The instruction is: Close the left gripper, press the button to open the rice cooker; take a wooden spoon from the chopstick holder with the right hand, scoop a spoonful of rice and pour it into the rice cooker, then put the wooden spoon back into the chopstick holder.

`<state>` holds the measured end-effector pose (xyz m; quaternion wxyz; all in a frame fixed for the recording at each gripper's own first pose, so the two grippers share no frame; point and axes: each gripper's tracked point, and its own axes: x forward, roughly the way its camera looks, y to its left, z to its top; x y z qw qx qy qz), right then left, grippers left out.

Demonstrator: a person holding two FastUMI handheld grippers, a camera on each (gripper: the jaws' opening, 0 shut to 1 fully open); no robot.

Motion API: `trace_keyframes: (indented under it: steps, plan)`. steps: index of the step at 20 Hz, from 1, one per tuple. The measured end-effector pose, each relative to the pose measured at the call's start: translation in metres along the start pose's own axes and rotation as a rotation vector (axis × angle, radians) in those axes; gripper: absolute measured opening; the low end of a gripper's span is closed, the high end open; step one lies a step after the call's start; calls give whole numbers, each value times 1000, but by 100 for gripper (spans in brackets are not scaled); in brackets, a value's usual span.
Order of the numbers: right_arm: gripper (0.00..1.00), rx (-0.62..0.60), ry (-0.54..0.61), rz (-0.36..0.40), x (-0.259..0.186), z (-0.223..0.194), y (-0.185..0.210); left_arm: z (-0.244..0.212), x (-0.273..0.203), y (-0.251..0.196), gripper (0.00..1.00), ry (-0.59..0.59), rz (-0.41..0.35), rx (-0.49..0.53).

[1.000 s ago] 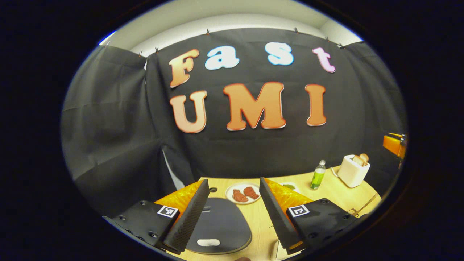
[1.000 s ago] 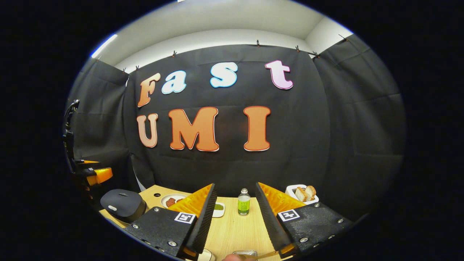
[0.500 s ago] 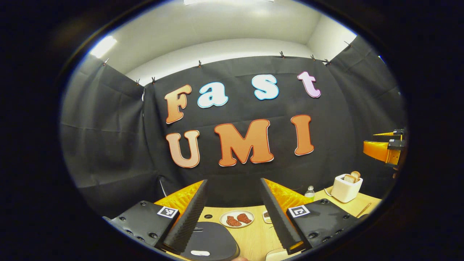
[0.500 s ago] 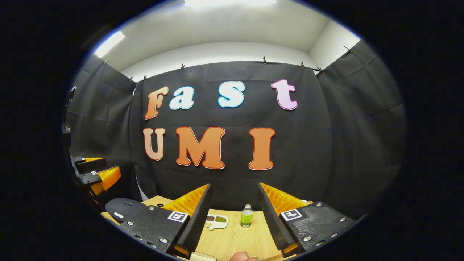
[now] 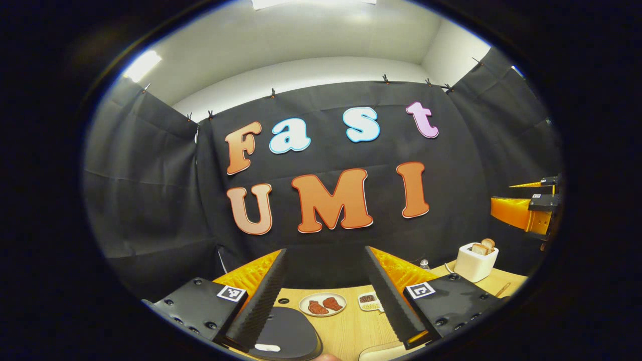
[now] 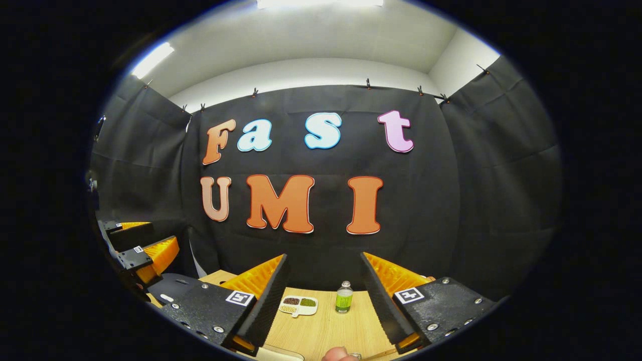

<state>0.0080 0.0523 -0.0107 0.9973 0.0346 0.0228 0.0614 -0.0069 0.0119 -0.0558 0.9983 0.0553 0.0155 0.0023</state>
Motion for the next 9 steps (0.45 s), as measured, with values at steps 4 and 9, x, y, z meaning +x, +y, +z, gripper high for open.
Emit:
trace_keyframes:
  steps: [4, 9]
  plan:
    - [87, 8, -3, -10, 0, -1, -2, -3, 0, 1, 93, 6, -5, -14]
    - [87, 17, -22, -36, 0, 3, -11, -4, 3, 6, 93, 17, 10, -52]
